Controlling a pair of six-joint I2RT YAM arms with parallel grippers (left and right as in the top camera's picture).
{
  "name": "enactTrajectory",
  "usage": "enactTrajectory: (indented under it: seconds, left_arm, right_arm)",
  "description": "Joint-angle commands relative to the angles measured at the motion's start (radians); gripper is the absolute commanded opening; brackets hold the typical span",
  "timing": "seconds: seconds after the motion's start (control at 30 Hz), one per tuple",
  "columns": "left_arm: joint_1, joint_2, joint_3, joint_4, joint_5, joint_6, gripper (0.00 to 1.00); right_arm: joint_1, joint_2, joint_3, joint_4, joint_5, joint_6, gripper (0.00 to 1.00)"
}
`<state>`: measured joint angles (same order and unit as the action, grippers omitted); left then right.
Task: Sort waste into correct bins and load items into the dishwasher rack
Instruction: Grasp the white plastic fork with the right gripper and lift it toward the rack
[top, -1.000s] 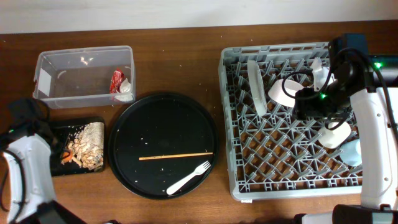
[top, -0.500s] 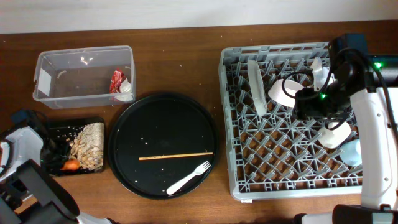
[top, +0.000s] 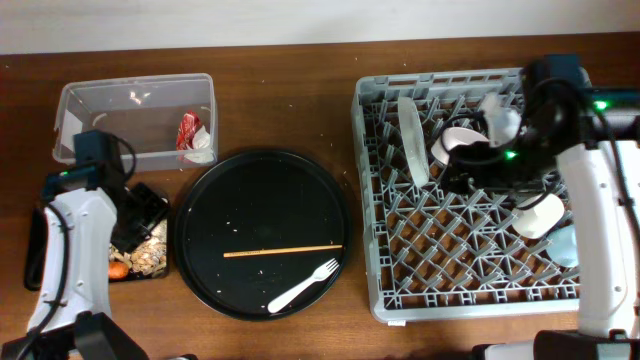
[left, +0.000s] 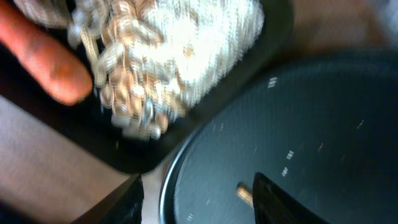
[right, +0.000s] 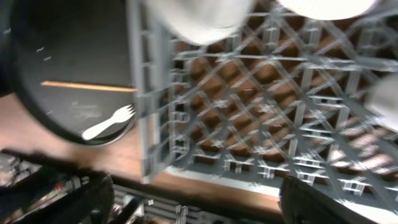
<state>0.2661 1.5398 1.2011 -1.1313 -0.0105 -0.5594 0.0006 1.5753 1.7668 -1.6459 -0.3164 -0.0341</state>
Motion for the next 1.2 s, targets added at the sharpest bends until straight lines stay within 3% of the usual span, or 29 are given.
enactTrajectory:
  seconds: [0.0,0.07,0.23,0.4,0.57,0.93,1.17]
  left_arm:
    - [-0.013,-0.01,0.008,-0.073,-0.039,0.039,0.56]
    - [-0.013,-0.01,0.008,-0.092,-0.05,0.039,0.57]
    - [-0.013,-0.01,0.008,-0.093,-0.05,0.039,0.6]
    - [-0.013,-0.01,0.008,-0.101,-0.05,0.039,0.6]
    - [-0.013,-0.01,0.008,-0.101,-0.05,0.039,0.6]
    - [-0.013,-0.01,0.008,-0.106,-0.05,0.039,0.6]
    - [-0.013,-0.01,-0.036,-0.097,-0.05,0.039,0.6]
  right_arm:
    - [0.175,-0.003,-0.005,0.01,-0.069,0.037,0.77]
    - [0.309,0.001,-0.032,0.06,-0.069,0.093,0.63]
    - [0.6,0.002,-0.256,0.32,-0.069,0.425,0.62]
    - [0.848,0.038,-0.567,0.784,-0.004,0.85,0.62]
    - [0.902,0.201,-0.592,0.843,-0.017,0.883,0.62]
    - [0.948,0.314,-0.592,0.887,0.016,1.017,0.62]
    - [0.946,0.346,-0.592,0.903,0.206,1.042,0.61]
